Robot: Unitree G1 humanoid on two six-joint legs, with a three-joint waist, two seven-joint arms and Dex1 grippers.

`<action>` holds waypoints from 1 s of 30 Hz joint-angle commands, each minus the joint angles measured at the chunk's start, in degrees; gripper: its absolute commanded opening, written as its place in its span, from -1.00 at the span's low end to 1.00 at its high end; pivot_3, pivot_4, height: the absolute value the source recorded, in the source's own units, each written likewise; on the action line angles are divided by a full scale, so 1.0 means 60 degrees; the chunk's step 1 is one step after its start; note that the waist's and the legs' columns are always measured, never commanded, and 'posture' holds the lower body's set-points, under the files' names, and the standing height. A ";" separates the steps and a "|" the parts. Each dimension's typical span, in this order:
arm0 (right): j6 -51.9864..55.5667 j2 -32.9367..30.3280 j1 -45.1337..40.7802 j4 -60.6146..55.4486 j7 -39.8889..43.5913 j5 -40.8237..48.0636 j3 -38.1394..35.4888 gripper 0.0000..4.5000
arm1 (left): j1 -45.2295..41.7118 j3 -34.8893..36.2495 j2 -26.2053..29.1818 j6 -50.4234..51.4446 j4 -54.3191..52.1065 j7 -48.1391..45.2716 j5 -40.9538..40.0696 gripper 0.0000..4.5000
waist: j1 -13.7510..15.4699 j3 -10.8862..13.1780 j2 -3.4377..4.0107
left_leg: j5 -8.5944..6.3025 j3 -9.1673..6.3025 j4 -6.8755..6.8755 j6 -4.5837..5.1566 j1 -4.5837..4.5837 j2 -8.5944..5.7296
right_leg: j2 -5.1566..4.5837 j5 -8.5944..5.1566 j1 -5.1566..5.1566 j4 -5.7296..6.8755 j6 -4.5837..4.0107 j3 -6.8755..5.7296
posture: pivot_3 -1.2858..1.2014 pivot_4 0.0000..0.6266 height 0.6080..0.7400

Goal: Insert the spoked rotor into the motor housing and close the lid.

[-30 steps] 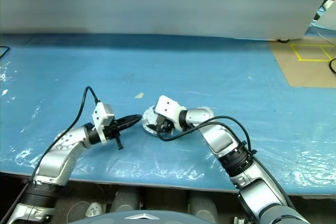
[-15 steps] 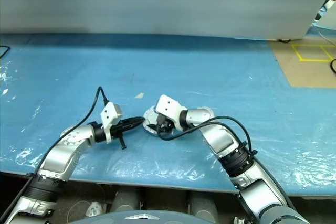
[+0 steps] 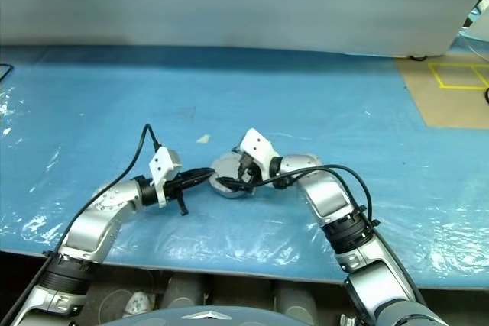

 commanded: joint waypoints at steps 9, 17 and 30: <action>-0.0902 -0.1163 0.0207 -0.0259 0.1069 -0.0192 0.0313 0.98 | -0.0049 -0.0071 0.0027 -0.0051 0.0170 0.0017 0.0085 -1.00 | -0.0015 0.0000 -0.0001 | 0.0001 0.0000 -0.0018 0.0000 -0.0006 0.0003 | 0.0005 0.0003 -0.0004 -0.0015 0.0004 -0.0012 | 0.03 -0.52 1.00; -0.1151 -0.0735 0.0326 -0.0222 0.0793 -0.0241 0.0319 0.98 | -0.0062 0.0103 -0.0068 -0.0192 0.0230 0.0127 -0.0004 -1.00 | -0.0089 0.0001 -0.0002 | 0.0001 -0.0001 -0.0016 0.0000 -0.0004 0.0004 | 0.0006 0.0002 -0.0005 -0.0013 0.0002 -0.0010 | 0.03 -0.52 1.00; -0.2346 0.0115 0.0207 0.0266 -0.0197 -0.0739 0.0190 0.85 | -0.0305 0.1025 0.0141 -0.0814 0.0923 0.0476 -0.0020 -1.00 | -0.0115 0.0002 -0.0004 | 0.0001 0.0000 -0.0012 0.0000 -0.0008 0.0003 | 0.0007 0.0001 -0.0011 -0.0007 0.0001 -0.0008 | 0.03 -0.52 1.00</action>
